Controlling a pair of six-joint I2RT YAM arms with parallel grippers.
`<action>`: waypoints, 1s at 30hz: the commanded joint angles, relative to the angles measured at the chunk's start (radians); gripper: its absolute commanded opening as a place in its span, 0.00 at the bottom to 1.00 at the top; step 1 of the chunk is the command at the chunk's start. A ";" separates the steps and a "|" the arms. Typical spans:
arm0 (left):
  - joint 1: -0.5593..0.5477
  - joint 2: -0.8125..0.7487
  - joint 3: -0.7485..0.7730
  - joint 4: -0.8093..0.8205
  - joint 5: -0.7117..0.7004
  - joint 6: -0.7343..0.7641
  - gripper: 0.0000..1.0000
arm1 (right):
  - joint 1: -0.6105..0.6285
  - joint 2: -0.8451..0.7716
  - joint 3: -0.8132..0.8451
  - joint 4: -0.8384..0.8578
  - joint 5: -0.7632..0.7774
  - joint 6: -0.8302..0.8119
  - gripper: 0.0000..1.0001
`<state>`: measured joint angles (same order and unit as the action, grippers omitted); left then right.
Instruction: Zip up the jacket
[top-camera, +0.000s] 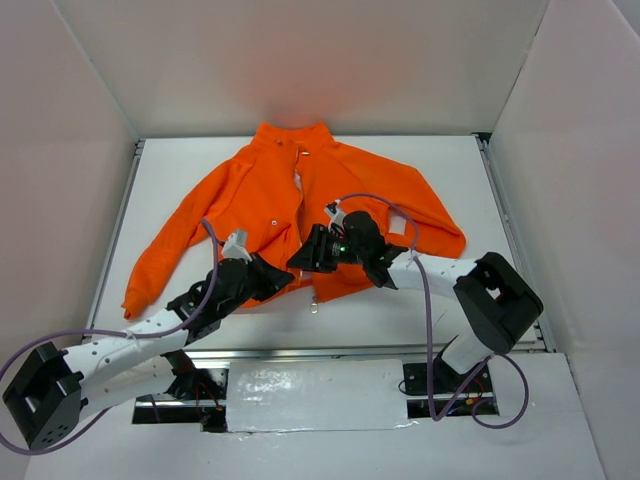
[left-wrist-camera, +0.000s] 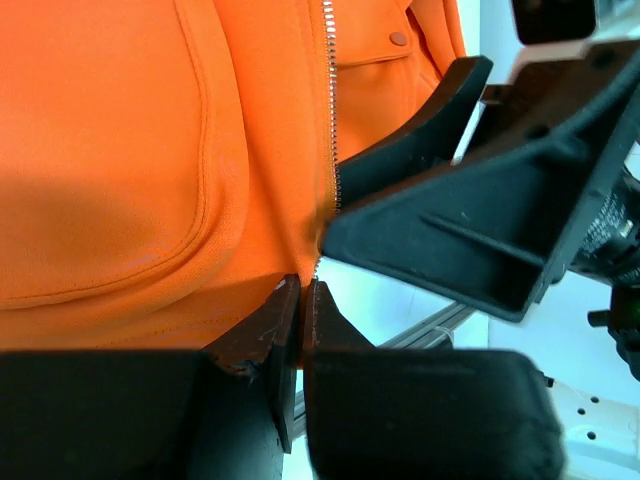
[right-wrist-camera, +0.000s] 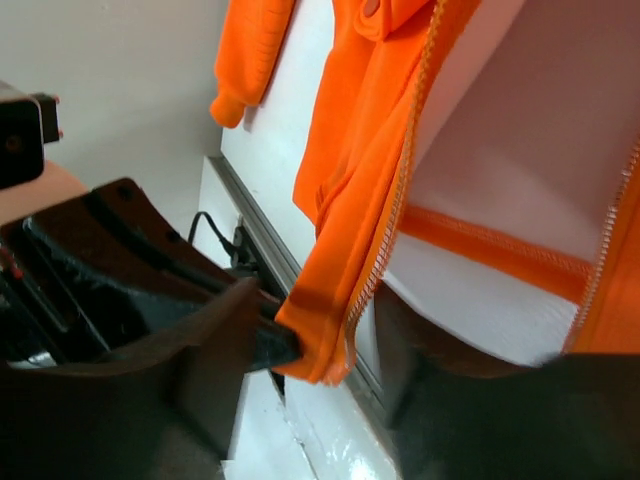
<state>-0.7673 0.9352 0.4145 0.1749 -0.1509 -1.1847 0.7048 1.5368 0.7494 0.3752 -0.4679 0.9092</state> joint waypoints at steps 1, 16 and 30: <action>-0.010 -0.024 -0.008 0.100 0.043 -0.013 0.00 | 0.009 0.020 0.054 0.062 0.015 0.017 0.52; -0.010 0.111 0.141 -0.064 0.131 0.174 0.63 | 0.015 0.002 0.140 -0.134 -0.023 -0.174 0.00; -0.010 0.123 0.112 -0.038 0.188 0.207 0.59 | 0.013 0.002 0.175 -0.268 -0.021 -0.312 0.00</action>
<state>-0.7712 1.0718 0.5289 0.1017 0.0029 -1.0145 0.7097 1.5543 0.8654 0.1375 -0.4747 0.6510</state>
